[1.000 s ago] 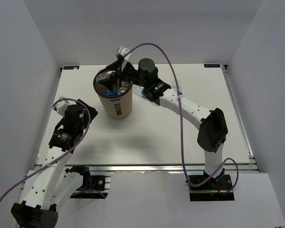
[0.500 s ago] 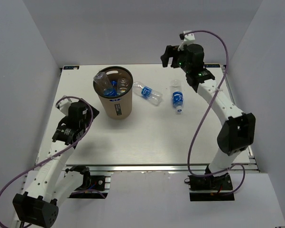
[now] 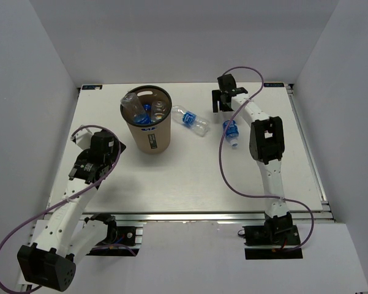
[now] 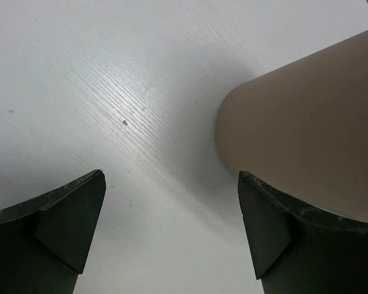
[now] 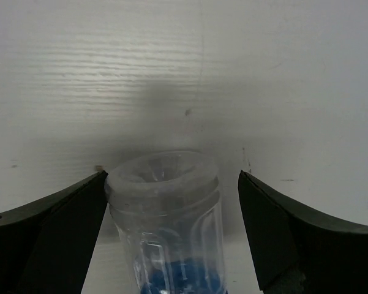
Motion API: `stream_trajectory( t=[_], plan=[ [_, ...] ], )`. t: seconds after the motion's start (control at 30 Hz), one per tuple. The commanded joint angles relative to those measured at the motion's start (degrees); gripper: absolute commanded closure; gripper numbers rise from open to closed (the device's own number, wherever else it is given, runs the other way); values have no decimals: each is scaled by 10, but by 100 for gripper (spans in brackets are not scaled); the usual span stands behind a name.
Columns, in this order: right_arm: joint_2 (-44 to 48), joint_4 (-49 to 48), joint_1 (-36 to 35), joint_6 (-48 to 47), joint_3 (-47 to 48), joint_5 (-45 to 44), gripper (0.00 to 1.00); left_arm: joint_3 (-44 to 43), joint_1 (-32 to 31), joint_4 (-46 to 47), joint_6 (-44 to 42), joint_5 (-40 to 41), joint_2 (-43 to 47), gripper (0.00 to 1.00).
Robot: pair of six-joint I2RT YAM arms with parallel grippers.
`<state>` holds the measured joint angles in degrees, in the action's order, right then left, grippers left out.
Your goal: Put the plastic bottles in the bin
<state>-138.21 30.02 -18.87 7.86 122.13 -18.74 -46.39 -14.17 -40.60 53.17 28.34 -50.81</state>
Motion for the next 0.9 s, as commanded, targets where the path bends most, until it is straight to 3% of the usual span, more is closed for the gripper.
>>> stream_trajectory(
  t=[0.0, 0.13, 0.2, 0.37, 0.4, 0.43, 0.53, 0.6, 0.7, 0.73, 0.87],
  plan=[
    [5, 36, 12, 11, 21, -29, 11, -25, -2, -22, 6, 27, 9, 2],
    [7, 39, 19, 17, -13, -37, 11, -24, -2, -26, 6, 30, 14, 2],
    [20, 28, 21, 12, -40, -16, 16, -22, -2, -26, 6, 30, 18, 2],
    [71, 19, 21, 8, -68, 22, 46, -20, -2, -23, 7, 24, 22, 2],
    [80, 14, 20, 8, -73, 27, 59, -19, -2, -22, 7, 22, 22, 2],
    [93, 10, 20, 6, -76, 33, 65, -19, -2, -20, 8, 20, 22, 2],
    [163, -12, 18, -4, -74, 111, 73, -14, -2, -9, 7, 9, 23, 2],
    [199, -34, 13, -9, -72, 196, 72, -12, -2, -3, 5, 4, 22, 2],
    [288, -139, -12, -12, -104, 296, 73, -13, -2, 3, 3, -3, 20, 2],
    [313, -230, -32, -9, -146, 310, 74, -12, -2, 6, 2, -6, 20, 2],
    [405, -438, -106, -21, -205, 332, 74, -12, -2, 8, -2, -12, 26, 2]
  ],
)
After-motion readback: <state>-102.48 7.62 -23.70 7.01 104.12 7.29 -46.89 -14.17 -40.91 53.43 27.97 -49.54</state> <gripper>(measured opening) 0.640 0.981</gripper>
